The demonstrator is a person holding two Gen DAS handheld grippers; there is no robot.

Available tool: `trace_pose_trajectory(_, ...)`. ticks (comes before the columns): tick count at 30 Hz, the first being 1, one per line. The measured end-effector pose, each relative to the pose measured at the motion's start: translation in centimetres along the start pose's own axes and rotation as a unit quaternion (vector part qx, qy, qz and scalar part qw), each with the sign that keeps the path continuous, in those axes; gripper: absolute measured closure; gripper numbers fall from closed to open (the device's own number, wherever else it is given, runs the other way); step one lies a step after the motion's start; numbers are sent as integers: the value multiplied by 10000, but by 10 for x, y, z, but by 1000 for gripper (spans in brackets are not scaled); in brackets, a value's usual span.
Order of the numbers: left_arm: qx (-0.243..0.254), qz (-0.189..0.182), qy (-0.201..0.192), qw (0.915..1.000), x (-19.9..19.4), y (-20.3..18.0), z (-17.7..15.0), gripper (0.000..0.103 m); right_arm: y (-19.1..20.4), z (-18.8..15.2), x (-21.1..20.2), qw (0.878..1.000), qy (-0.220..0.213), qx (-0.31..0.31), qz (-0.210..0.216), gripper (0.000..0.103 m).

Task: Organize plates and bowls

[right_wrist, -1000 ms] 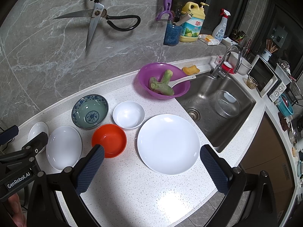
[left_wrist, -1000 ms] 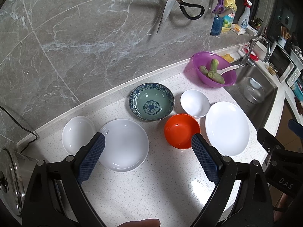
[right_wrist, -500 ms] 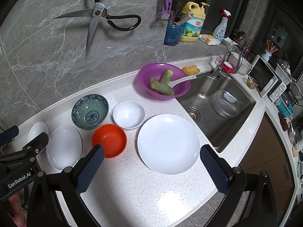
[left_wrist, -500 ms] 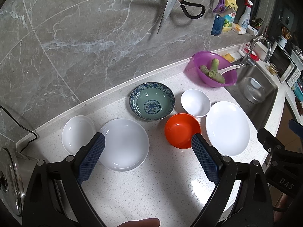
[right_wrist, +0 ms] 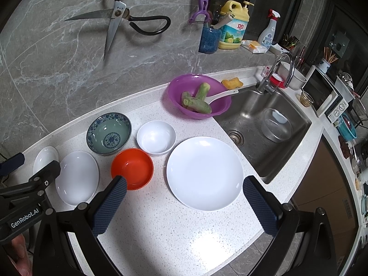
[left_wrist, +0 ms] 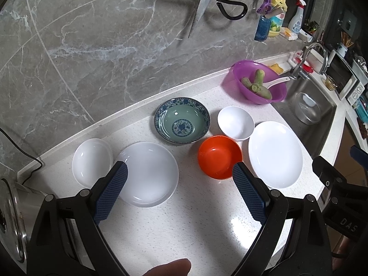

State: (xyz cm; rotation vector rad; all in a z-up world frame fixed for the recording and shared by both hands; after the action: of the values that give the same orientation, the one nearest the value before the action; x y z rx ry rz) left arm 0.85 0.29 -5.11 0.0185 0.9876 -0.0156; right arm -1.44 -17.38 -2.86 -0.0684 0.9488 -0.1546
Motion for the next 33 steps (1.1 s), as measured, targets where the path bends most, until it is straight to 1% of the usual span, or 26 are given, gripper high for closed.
trace_pose_trajectory(5,-30,-8,53,10000,8,-9,-8,10,-5,0,5,10000,8,-33,43,0)
trace_pose_trajectory(8,-106,-8,50,9999,15,-15,-17,10,-13,-2,11,9998,-13,-66,176,0)
trace_pose_trajectory(10,-150,-78,61,9998,24,-21,-26,10,-21,-1,17,9991,-135,-112,383,0)
trace_pose_trajectory(13,-296,-93,124,9994,43,-33,-47,2,-44,2,32,9952,-451,-160,848,0)
trace_pose_trajectory(15,-373,-152,64,9992,58,-48,-68,1,-66,5,45,9887,-733,-221,1292,0)
trace_pose_trajectory(16,-383,-258,7,9989,66,-58,-79,1,-77,6,53,9856,-814,-279,1453,0)
trace_pose_trajectory(17,-444,-364,87,9983,76,-68,-91,1,-89,9,63,9826,-870,-359,1604,0)
trace_pose_trajectory(18,-546,-391,305,9973,85,-76,-101,1,-102,12,75,9803,-878,-450,1709,1)
trace_pose_trajectory(19,-735,-349,608,9948,95,-83,-111,1,-121,15,92,9779,-837,-575,1828,1)
trace_pose_trajectory(20,-984,-211,899,9908,105,-87,-120,2,-135,17,107,9763,-772,-647,1918,1)
trace_pose_trajectory(21,-1317,-37,1069,9855,114,-90,-128,3,-150,18,123,9759,-651,-684,1969,2)
trace_pose_trajectory(23,-1863,-126,1047,9768,124,-96,-135,3,-182,20,159,9750,-269,-662,2102,7)
trace_pose_trajectory(24,-2077,-158,1076,9721,129,-100,-137,3,-198,21,177,9728,-64,-589,2238,10)
trace_pose_trajectory(26,-2281,-81,1227,9659,140,-114,-139,3,-222,24,204,9667,211,-435,2512,10)
trace_pose_trajectory(27,-2243,-53,1205,9670,146,-126,-137,3,-232,25,218,9603,334,-372,2743,10)
trace_pose_trajectory(29,-2149,-33,1186,9694,153,-142,-131,3,-242,26,238,9490,562,-275,3089,14)
trace_pose_trajectory(30,-2132,-34,1119,9706,158,-148,-127,3,-243,26,250,9381,723,-238,3380,15)
trace_pose_trajectory(31,-2100,-95,1013,9724,161,-152,-122,3,-243,26,260,9277,886,-222,3619,20)
trace_pose_trajectory(33,-1989,-261,867,9758,167,-162,-112,3,-241,23,273,9222,1031,-254,3717,29)
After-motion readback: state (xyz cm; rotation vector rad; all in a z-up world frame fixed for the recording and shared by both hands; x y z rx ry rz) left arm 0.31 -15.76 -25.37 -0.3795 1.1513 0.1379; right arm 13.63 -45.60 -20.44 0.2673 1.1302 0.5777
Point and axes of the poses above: each gripper's, at about its wrist camera, not at the fingertips, and x roughly the way its jaws point, y to its left, z to its top, the point moved 3 cm from there along x, roughly the way its jaws point, and after that the axes turned 2 degrees about -y, right-handed, at the moved point
